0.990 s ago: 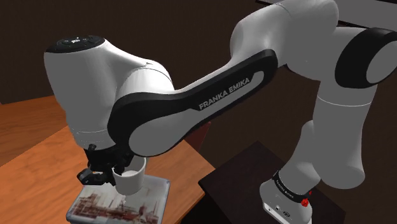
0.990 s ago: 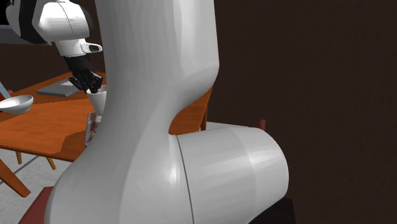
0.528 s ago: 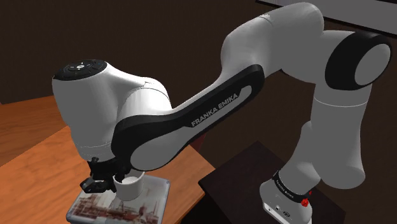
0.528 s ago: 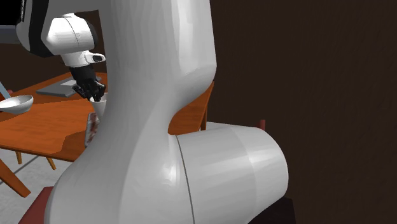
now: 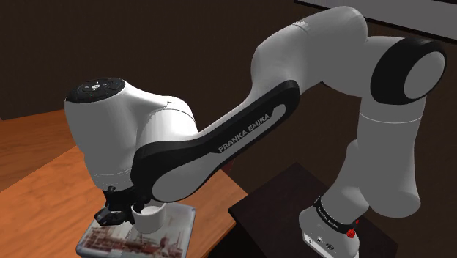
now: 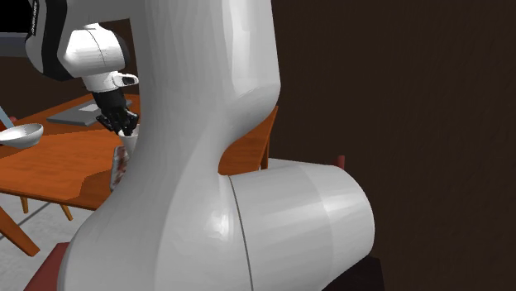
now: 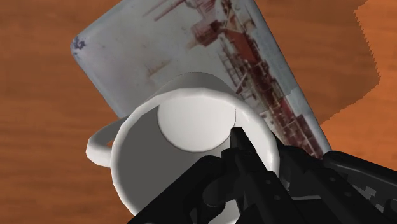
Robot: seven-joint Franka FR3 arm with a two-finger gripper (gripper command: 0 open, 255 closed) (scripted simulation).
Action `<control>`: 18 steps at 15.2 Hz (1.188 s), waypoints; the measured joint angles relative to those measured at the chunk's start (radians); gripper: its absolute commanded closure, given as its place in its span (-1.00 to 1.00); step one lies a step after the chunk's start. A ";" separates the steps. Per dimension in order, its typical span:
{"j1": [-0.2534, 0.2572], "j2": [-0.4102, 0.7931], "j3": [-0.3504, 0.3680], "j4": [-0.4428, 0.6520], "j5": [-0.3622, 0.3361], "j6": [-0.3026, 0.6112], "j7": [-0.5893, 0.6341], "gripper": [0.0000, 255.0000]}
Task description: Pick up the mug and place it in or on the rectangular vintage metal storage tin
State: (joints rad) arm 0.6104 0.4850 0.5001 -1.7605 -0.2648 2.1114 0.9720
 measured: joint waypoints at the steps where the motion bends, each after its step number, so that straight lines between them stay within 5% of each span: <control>1: 0.000 0.000 0.000 0.000 0.000 0.000 0.000 -1.00; 18: -0.007 -0.050 0.018 0.062 0.033 -0.105 -0.021 -1.00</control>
